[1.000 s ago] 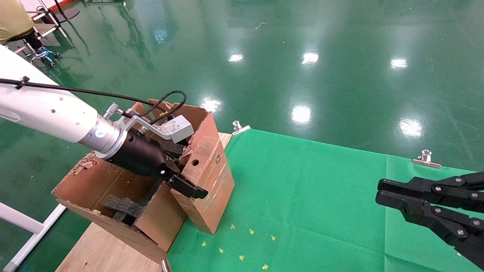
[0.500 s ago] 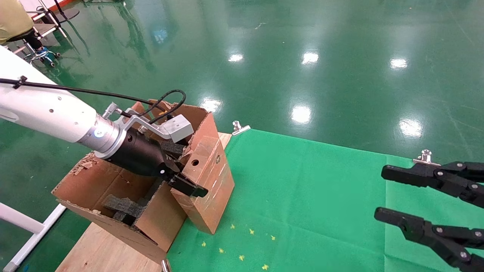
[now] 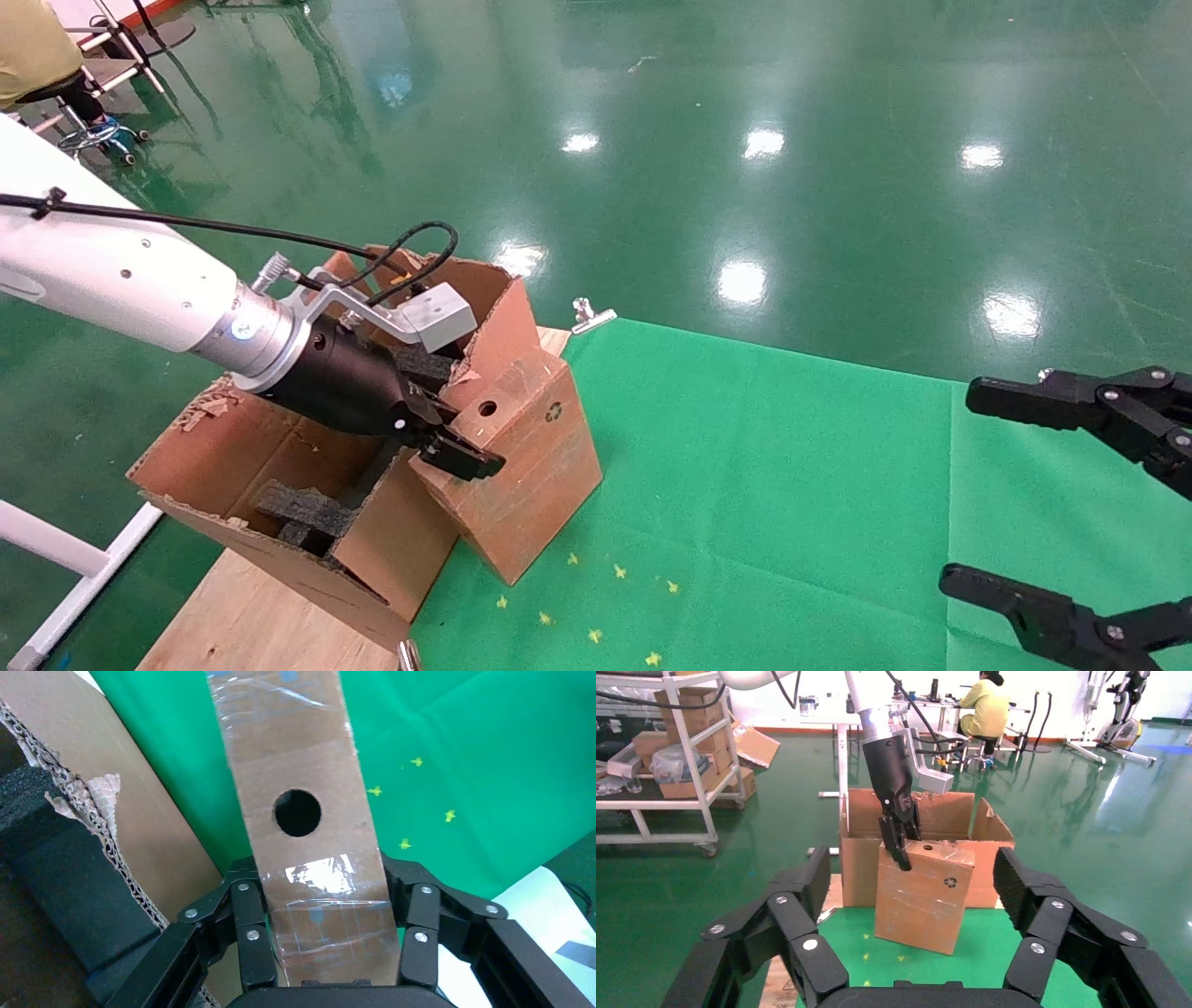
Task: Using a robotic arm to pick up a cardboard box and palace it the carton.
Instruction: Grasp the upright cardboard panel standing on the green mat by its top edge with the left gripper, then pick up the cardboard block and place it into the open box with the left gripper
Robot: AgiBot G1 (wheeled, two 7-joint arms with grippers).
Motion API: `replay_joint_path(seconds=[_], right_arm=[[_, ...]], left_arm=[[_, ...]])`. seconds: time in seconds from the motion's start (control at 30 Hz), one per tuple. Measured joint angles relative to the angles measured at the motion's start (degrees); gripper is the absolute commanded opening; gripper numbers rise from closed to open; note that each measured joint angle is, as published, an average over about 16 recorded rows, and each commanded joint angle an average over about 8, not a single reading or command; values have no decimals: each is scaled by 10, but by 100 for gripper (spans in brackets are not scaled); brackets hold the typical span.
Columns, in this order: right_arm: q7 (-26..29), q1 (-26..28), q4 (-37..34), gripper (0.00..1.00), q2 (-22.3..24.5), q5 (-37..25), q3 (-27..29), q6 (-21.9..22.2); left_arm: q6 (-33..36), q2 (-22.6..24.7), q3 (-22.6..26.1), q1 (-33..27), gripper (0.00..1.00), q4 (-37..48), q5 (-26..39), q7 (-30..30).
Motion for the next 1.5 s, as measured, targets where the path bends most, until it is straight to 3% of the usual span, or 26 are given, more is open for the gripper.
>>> replay_joint_path(seconds=[0.33,0.67,1.07,1.5], right_arm=[[0,0,0,100,0,0,0,0],[0,0,0,100,0,0,0,0],[0,0,0,100,0,0,0,0],[0,0,0,100,0,0,-1,0]], left_arm=[[-12,-14,-31,-36,0,30,-31,5],[-30,-35,-80,-132,0,115,-54,48],[-67,-65,-75,-222,0,232,35,128],[-130,-79,-49,-201,0,344,99,192]])
